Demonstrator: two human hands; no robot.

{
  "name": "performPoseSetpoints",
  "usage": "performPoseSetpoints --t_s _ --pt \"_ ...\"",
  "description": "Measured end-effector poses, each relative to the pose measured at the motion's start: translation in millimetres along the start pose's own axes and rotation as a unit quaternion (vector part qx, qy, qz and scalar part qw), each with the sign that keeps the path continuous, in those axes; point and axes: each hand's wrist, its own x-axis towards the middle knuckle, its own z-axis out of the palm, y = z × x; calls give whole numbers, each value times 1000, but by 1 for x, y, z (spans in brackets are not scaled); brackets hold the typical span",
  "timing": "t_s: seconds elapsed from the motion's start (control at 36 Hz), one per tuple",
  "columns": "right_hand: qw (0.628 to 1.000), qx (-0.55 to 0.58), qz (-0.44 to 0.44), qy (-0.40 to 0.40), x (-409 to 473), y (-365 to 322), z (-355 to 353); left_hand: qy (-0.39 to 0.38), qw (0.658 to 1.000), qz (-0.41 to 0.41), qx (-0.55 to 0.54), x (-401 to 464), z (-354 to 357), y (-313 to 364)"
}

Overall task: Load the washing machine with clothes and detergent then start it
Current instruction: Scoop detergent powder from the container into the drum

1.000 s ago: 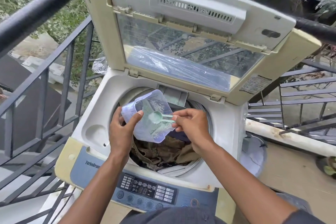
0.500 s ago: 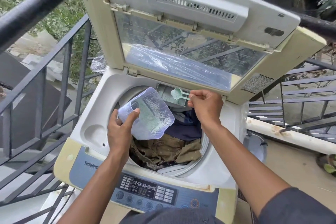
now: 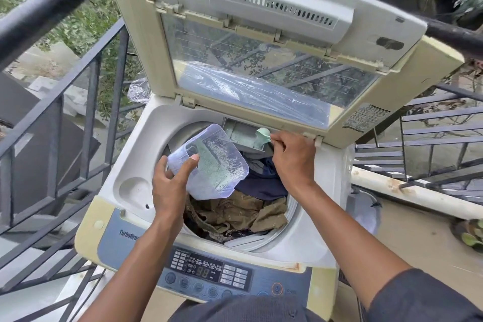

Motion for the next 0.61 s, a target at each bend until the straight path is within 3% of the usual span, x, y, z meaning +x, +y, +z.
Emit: performPoseSetpoints --t_s 0.22,0.61 --pt "998 -5 -67 -6 0 -4 1 -10 998 -13 -69 -1 0 4" --pt "994 10 -109 -21 8 -16 8 12 999 -5 -46 -9 -8 3"
